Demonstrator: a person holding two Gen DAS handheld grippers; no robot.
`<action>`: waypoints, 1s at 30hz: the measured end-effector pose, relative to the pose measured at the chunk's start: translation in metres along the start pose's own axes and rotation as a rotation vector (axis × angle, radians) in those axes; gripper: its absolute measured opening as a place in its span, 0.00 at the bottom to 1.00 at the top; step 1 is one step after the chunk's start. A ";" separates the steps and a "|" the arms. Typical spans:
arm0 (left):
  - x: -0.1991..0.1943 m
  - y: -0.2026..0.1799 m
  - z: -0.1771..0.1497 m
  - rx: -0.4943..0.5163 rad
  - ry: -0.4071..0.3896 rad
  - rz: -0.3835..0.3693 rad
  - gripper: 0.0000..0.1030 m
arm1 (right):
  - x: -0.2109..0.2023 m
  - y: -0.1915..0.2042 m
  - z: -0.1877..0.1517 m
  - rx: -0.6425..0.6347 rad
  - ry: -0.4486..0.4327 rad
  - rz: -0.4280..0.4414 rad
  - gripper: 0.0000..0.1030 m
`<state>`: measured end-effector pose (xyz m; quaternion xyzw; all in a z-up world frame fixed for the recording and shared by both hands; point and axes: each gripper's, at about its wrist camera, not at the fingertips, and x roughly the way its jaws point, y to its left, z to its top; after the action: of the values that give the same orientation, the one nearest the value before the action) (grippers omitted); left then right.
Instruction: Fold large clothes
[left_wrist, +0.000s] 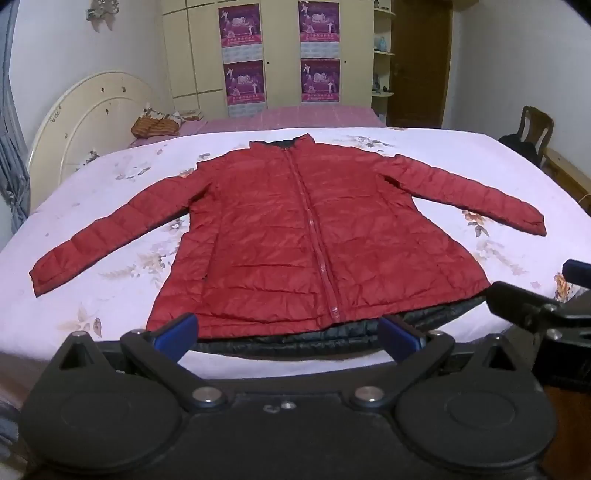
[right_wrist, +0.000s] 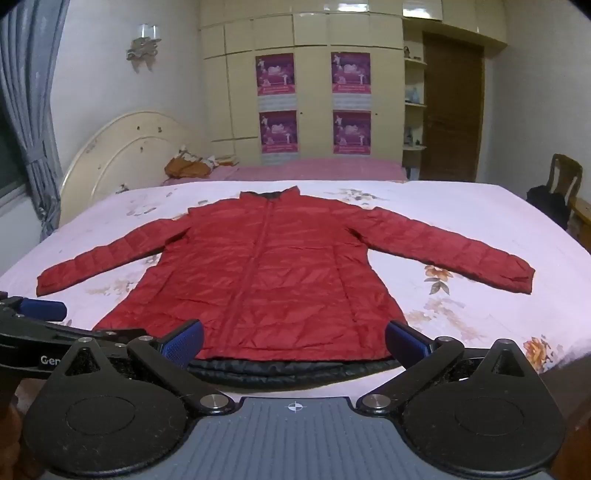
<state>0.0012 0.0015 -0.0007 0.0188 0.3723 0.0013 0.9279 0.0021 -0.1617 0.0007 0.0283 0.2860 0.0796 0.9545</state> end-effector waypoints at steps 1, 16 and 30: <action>0.001 0.002 0.000 0.002 0.000 0.001 1.00 | 0.000 0.001 0.000 0.001 0.005 -0.004 1.00; 0.000 -0.006 -0.002 -0.011 0.020 0.028 1.00 | -0.004 -0.006 0.004 0.010 -0.007 -0.006 1.00; -0.001 -0.002 -0.002 -0.019 0.020 0.026 1.00 | -0.004 -0.003 0.004 -0.005 -0.012 -0.005 1.00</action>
<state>-0.0008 -0.0003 -0.0010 0.0147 0.3815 0.0172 0.9241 0.0015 -0.1654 0.0064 0.0259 0.2804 0.0778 0.9564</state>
